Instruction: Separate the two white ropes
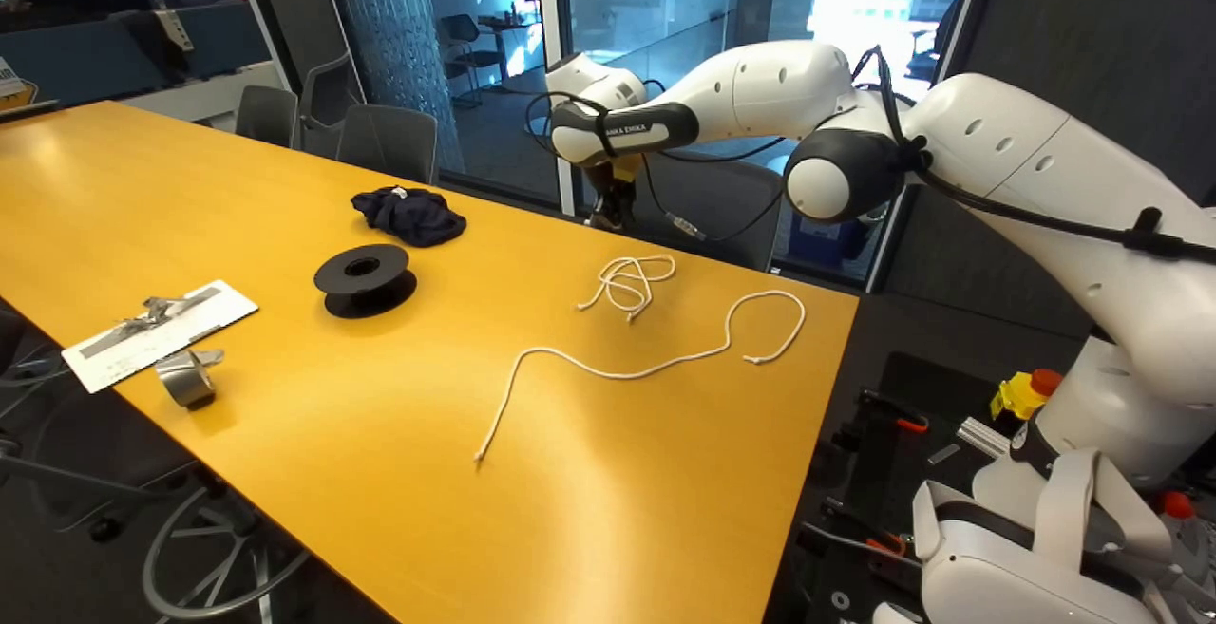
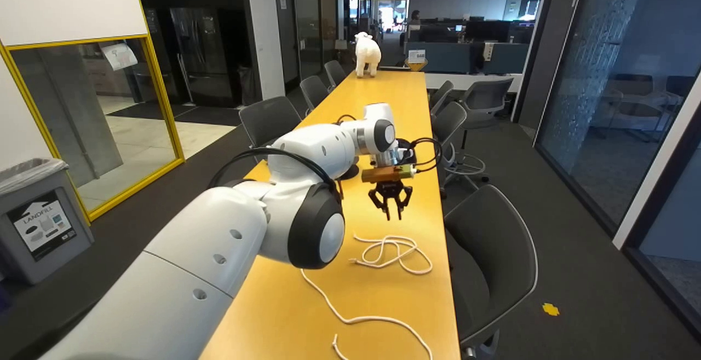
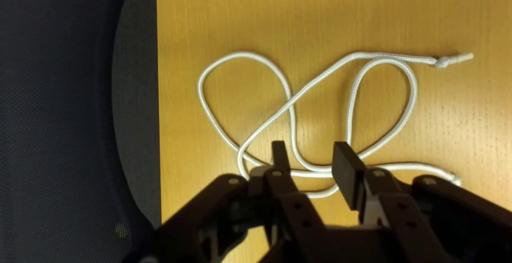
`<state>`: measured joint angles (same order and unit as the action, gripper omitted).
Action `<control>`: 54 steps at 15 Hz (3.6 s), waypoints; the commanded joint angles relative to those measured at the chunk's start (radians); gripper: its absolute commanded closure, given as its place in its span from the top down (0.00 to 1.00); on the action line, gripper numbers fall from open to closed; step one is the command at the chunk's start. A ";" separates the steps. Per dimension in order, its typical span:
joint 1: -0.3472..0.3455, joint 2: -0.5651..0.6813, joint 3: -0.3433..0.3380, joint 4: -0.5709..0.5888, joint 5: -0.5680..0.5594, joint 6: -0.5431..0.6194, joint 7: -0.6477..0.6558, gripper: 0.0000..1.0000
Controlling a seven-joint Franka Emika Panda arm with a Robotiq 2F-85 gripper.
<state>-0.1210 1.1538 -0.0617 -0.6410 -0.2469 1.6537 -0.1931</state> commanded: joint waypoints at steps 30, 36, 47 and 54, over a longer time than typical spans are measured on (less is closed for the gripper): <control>-0.154 0.189 0.034 0.059 0.182 0.244 0.351 1.00; -0.166 0.189 0.036 0.054 0.194 0.218 0.437 1.00; -0.183 0.198 0.045 0.054 0.218 0.221 0.488 1.00; -0.185 0.208 0.045 0.056 0.214 0.230 0.492 0.58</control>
<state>-0.2984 1.3453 -0.0284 -0.6173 -0.0492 1.8816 0.2919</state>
